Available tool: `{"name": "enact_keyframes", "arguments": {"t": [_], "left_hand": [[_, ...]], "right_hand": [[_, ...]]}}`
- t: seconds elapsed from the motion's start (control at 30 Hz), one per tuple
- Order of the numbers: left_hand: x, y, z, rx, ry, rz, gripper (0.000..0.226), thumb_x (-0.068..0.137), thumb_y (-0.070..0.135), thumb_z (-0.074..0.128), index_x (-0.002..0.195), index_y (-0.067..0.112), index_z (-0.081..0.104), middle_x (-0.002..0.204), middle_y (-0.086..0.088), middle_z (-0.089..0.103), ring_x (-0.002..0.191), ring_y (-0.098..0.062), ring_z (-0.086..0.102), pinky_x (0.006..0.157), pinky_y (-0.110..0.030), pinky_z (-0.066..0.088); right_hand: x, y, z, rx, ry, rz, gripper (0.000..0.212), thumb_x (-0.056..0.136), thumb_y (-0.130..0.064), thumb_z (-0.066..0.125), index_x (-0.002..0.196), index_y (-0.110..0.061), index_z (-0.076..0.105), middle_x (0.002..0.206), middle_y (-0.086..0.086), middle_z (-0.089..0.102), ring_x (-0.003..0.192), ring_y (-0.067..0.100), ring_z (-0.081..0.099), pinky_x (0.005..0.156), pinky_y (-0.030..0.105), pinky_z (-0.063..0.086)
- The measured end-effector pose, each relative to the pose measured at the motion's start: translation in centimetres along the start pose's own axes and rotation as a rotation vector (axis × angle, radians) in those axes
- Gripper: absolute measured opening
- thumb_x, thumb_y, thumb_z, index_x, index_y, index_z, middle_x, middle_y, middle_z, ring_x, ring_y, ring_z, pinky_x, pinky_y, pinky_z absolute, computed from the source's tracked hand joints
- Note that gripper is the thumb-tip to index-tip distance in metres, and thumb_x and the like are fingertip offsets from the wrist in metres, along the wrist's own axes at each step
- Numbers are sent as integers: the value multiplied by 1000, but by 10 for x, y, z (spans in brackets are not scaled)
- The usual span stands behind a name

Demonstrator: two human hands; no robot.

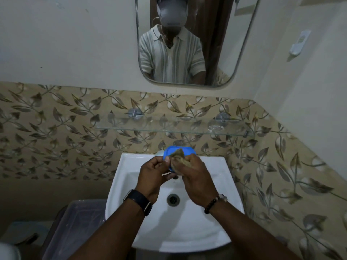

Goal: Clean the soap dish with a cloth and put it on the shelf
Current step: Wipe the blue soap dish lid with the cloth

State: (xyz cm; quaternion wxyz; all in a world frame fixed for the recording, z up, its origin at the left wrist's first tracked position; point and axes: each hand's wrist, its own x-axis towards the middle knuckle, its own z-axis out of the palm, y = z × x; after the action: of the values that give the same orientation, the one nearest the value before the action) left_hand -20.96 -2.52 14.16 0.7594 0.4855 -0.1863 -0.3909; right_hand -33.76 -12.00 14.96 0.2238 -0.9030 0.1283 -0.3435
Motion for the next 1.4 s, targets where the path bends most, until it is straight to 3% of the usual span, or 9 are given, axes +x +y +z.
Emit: {"name": "enact_keyframes", "arguments": {"t": [0.1, 0.27, 0.43, 0.57, 0.73, 0.9, 1.0, 1.17, 1.4], "left_hand": [[1, 1, -9, -62, 41, -10, 23, 92, 22, 66, 98, 0, 68, 91, -15, 76, 83, -25, 73, 71, -32, 62], [2, 0, -18, -67, 67, 44, 18, 97, 17, 62, 94, 0, 69, 94, -14, 77, 87, -25, 75, 79, -40, 64], [0, 0, -13, 21, 29, 176, 16, 96, 18, 64, 102, 5, 71, 96, -11, 79, 95, -26, 75, 79, -37, 63], [-4, -4, -22, 313, -54, 388, 17, 93, 22, 67, 109, 24, 75, 104, -5, 77, 101, -23, 72, 81, -34, 62], [-5, 6, -29, 775, -263, 711, 24, 95, 28, 62, 117, 34, 67, 113, 18, 70, 103, -9, 67, 83, -24, 57], [1, 15, -32, 1072, -371, 911, 34, 100, 21, 56, 133, 25, 63, 141, 4, 58, 128, -11, 55, 104, -22, 44], [0, 2, -31, 896, -293, 707, 39, 101, 13, 57, 139, 24, 59, 139, -3, 53, 121, -17, 59, 97, -30, 54], [-9, -20, -23, 115, -141, 55, 41, 97, 24, 60, 138, 17, 57, 117, -16, 74, 101, -30, 74, 81, -39, 62], [-6, -27, -38, 93, -50, -30, 28, 97, 12, 62, 125, 12, 68, 108, -16, 77, 99, -30, 75, 71, -34, 62]], "right_hand": [[-12, 4, -7, -370, -88, -161, 50, 87, -12, 54, 127, -42, 58, 99, -4, 54, 84, 21, 52, 66, 36, 44], [-3, 32, -29, -507, 67, 94, 41, 78, -5, 68, 111, -30, 72, 97, 8, 58, 88, 34, 58, 70, 44, 48], [-6, 31, -13, -18, 367, 552, 37, 87, -14, 49, 109, -34, 70, 110, 1, 58, 91, 23, 61, 74, 41, 56], [0, 39, -25, 873, 537, 1026, 34, 92, -6, 53, 79, -29, 75, 72, 6, 65, 61, 23, 56, 59, 37, 57], [-8, 46, -31, 1131, 222, 1045, 17, 90, -36, 67, 90, -22, 78, 76, 6, 67, 60, 22, 60, 67, 42, 59], [-14, 46, -23, 1160, 291, 955, 23, 88, -4, 69, 107, -16, 71, 108, 12, 70, 81, 25, 72, 66, 36, 59], [-15, 43, -16, 1124, 446, 875, 29, 86, 2, 68, 110, -15, 68, 116, 12, 69, 95, 28, 70, 66, 35, 59], [-25, 35, 1, 933, 524, 776, 43, 85, 0, 73, 123, -18, 63, 123, 1, 69, 111, 18, 66, 76, 30, 59], [-38, 32, 19, 874, 504, 798, 35, 86, -6, 74, 120, -13, 66, 112, 3, 74, 104, 20, 71, 70, 29, 60]]}}
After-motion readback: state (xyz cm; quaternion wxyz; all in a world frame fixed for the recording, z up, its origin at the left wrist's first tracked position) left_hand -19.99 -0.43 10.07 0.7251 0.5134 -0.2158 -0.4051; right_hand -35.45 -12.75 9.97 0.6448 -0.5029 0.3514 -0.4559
